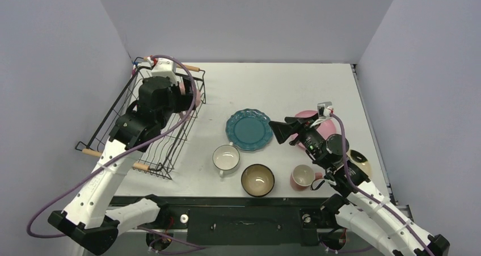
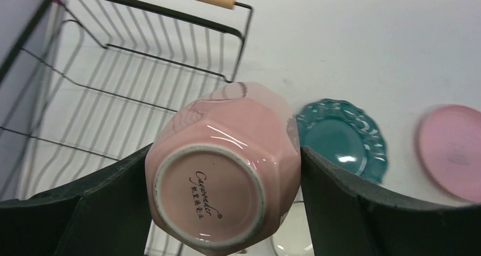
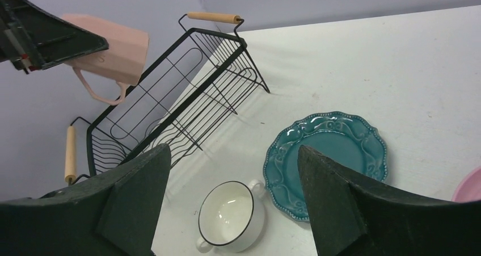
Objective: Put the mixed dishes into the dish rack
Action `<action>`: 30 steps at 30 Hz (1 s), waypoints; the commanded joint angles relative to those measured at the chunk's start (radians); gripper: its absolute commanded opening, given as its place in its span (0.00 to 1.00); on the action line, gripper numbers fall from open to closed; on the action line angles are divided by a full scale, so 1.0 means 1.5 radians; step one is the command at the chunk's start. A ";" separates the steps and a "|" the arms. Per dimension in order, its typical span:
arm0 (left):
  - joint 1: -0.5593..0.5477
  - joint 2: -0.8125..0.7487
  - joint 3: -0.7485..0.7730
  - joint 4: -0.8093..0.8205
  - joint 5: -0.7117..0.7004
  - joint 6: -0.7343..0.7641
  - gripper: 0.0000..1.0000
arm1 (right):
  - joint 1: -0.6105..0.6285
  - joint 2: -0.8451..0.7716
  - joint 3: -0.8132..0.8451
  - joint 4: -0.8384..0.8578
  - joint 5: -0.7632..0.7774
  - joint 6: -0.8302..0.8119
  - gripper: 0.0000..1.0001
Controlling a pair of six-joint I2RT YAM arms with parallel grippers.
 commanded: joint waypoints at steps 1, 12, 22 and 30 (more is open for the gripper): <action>0.045 0.020 0.045 0.113 -0.096 0.170 0.00 | -0.003 -0.035 -0.021 0.007 0.016 0.015 0.77; 0.213 0.205 0.022 0.266 0.029 0.306 0.00 | -0.005 -0.112 -0.037 -0.086 0.058 0.018 0.75; 0.236 0.291 -0.095 0.433 0.115 0.316 0.00 | -0.004 -0.152 -0.017 -0.172 0.123 -0.027 0.75; 0.246 0.374 -0.111 0.453 0.159 0.281 0.00 | -0.005 -0.153 0.018 -0.223 0.159 -0.063 0.74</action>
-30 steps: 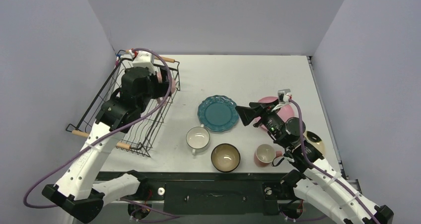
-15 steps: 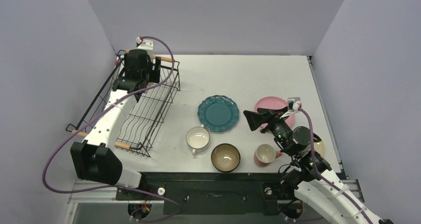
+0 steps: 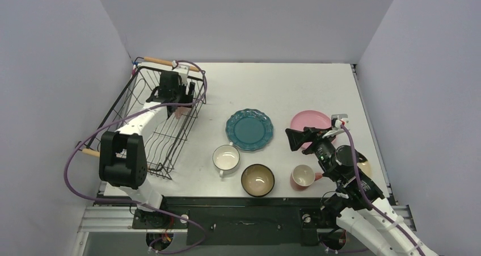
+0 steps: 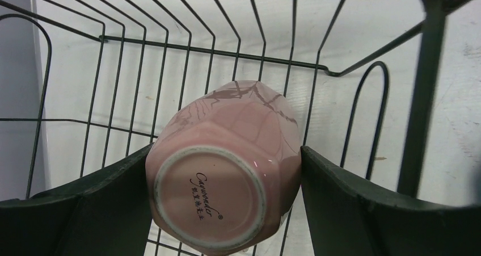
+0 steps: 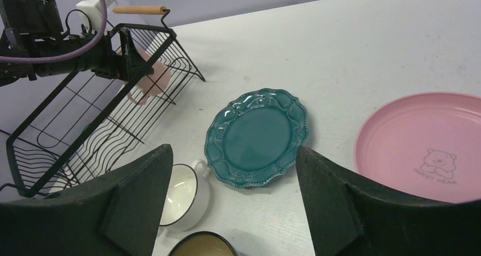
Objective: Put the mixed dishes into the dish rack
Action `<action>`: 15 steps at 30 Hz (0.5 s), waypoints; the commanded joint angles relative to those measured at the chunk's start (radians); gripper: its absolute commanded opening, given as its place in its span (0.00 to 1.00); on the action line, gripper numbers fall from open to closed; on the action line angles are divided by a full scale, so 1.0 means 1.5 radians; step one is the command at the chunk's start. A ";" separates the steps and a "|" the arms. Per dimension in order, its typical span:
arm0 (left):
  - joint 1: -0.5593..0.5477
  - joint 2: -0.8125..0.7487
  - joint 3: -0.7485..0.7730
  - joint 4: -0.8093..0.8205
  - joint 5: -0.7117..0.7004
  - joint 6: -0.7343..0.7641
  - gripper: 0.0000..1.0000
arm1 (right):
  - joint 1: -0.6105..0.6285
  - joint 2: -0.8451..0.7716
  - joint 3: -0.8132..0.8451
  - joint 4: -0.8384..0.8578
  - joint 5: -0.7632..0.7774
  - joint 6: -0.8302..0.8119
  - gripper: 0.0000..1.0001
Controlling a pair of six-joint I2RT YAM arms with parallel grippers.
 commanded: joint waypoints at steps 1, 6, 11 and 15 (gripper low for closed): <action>0.004 0.002 0.008 0.115 0.022 -0.013 0.00 | -0.004 -0.006 0.037 -0.014 0.033 -0.028 0.74; 0.007 0.018 -0.004 0.146 0.019 -0.026 0.00 | -0.004 0.000 0.030 -0.006 0.032 -0.019 0.74; 0.007 0.031 0.007 0.144 0.047 -0.052 0.00 | -0.004 0.015 0.028 0.013 0.022 -0.011 0.74; 0.007 0.050 0.022 0.128 0.051 -0.054 0.07 | -0.003 0.024 0.033 0.019 0.015 -0.010 0.74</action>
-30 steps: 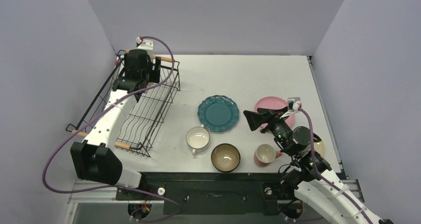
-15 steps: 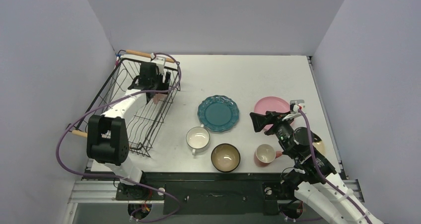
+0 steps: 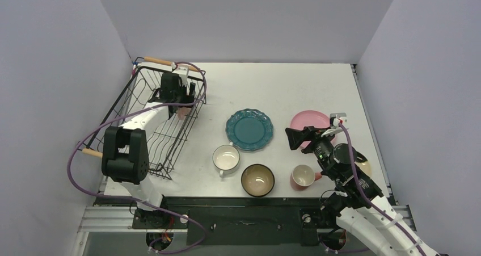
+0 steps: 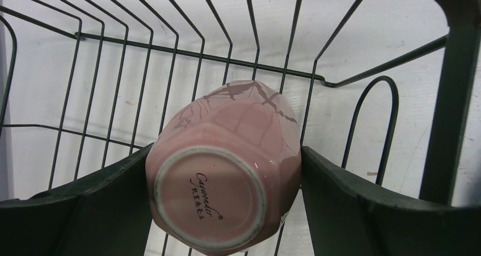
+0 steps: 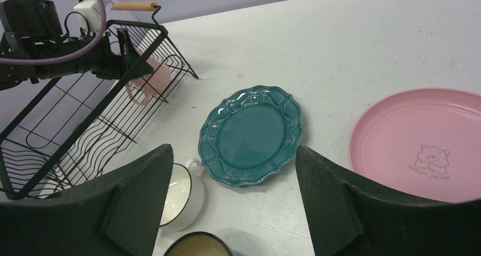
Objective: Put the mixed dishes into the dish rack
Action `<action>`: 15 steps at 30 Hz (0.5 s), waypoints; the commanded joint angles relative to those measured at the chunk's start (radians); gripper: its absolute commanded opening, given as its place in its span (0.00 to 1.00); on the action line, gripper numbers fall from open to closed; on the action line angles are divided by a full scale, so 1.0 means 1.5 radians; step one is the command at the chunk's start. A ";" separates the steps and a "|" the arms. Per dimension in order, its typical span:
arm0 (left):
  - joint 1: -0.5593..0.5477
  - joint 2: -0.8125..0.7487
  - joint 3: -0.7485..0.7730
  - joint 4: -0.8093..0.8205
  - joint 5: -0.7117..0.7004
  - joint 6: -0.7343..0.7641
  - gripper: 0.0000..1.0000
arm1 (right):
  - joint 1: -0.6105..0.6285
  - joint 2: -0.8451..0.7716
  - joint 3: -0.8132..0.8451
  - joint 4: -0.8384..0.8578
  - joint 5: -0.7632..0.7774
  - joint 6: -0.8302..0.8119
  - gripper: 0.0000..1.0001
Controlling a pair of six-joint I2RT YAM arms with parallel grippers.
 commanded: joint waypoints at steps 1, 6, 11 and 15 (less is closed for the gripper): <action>-0.001 0.014 0.047 0.069 0.027 -0.019 0.07 | -0.003 0.012 0.022 0.033 -0.002 -0.002 0.74; -0.001 0.022 0.055 0.068 0.029 -0.046 0.10 | -0.004 0.008 0.012 0.039 -0.002 0.002 0.74; -0.001 0.039 0.065 0.042 0.050 -0.060 0.20 | -0.003 0.010 0.004 0.054 -0.001 0.009 0.74; -0.002 0.040 0.066 0.037 0.063 -0.077 0.49 | -0.003 0.026 0.008 0.066 -0.004 0.010 0.74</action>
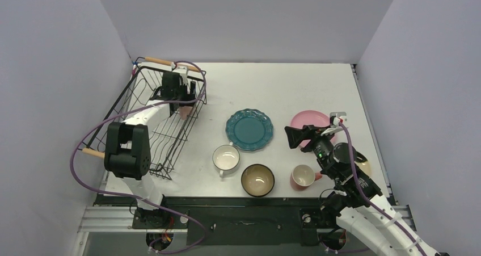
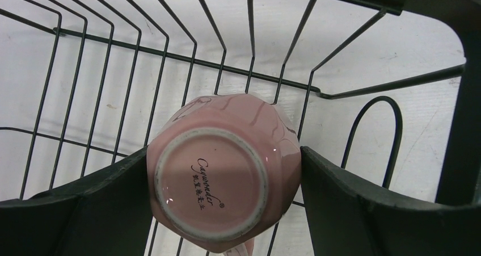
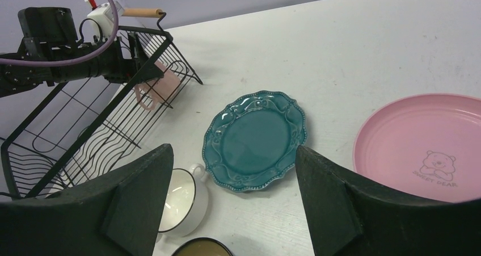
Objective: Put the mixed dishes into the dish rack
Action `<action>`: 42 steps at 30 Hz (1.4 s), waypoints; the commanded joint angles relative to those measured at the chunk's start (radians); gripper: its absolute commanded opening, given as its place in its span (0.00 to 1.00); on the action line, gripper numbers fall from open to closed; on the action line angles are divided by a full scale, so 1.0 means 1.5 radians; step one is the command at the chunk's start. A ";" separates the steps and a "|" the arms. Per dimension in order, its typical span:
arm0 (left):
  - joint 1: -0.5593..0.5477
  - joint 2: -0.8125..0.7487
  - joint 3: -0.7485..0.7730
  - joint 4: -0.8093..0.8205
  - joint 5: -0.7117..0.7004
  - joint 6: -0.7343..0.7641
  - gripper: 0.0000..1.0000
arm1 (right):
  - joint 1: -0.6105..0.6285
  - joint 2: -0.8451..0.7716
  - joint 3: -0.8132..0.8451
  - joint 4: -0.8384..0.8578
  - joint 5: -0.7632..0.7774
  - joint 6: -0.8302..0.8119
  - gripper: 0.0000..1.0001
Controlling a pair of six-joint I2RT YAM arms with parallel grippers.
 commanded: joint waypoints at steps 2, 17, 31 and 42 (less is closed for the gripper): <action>-0.004 -0.004 0.048 0.028 0.051 -0.046 0.63 | -0.003 0.021 0.009 0.051 -0.007 0.006 0.74; -0.005 -0.048 0.098 -0.039 0.077 -0.101 0.96 | -0.002 0.093 0.018 0.058 -0.019 0.029 0.73; -0.005 -0.256 0.100 -0.096 0.041 -0.243 0.96 | 0.003 0.224 0.040 0.034 -0.044 0.012 0.72; -0.103 -0.449 -0.087 -0.008 0.075 -0.136 0.97 | 0.076 0.400 0.112 0.065 -0.058 0.042 0.69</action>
